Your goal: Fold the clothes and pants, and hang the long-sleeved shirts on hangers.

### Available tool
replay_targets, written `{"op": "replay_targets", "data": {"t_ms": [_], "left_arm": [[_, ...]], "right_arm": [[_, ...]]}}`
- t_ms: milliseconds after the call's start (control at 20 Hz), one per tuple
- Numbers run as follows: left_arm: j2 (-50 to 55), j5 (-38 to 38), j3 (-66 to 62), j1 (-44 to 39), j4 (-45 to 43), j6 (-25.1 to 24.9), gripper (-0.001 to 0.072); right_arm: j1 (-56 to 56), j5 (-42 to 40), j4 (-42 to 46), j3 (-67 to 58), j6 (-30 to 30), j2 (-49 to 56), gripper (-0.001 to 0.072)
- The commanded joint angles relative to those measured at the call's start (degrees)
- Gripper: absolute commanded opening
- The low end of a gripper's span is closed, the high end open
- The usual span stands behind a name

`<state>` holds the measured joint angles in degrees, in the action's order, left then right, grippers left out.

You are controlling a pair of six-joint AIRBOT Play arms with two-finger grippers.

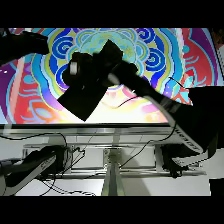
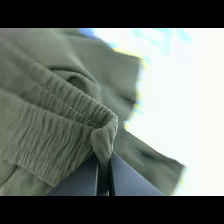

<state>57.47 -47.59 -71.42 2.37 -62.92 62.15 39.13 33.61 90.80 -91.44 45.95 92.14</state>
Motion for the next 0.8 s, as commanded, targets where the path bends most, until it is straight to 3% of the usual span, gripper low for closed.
{"op": "replay_targets", "data": {"t_ms": [0, 150, 300, 350, 400, 450, 600, 750], "left_arm": [[-1.2, -10.8, 0.5, 5.2, 0.0, 0.0, 0.0016], [-1.1, -20.2, 10.1, 6.4, 3.0, 0.0, 0.0016], [-1.1, -21.1, 26.4, 6.1, 16.3, 0.0, 0.0020], [-1.1, -20.7, 31.7, 6.1, 21.0, 0.0, 0.0144], [-1.1, -20.9, 36.0, 6.1, 24.6, 0.0, 0.0399], [-1.1, -21.7, 39.9, 5.9, 27.6, 0.0, 0.0579], [-1.1, -21.1, 48.4, 3.8, 29.6, 0.9, 0.0577], [-1.1, -14.0, 52.8, 1.1, 30.0, 3.2, 0.0577]], "right_arm": [[-14.8, 4.5, -1.0, -5.2, 20.1, -5.3, 0.0029], [-25.4, 15.5, -5.1, -5.1, 34.2, -7.3, 0.0029], [-30.8, 27.4, -7.4, -5.0, 35.8, -5.8, 0.0028], [-31.6, 29.9, -7.4, -5.0, 35.8, -5.4, 0.0028], [-32.1, 30.9, -7.4, -5.0, 35.8, -5.0, 0.0028], [-32.1, 31.0, -7.3, -4.9, 35.8, -4.9, 0.0028], [-31.9, 29.0, -8.6, -4.9, 35.8, -4.8, 0.0029], [-31.6, 28.0, -9.7, -4.9, 35.8, -4.8, 0.0029]]}}
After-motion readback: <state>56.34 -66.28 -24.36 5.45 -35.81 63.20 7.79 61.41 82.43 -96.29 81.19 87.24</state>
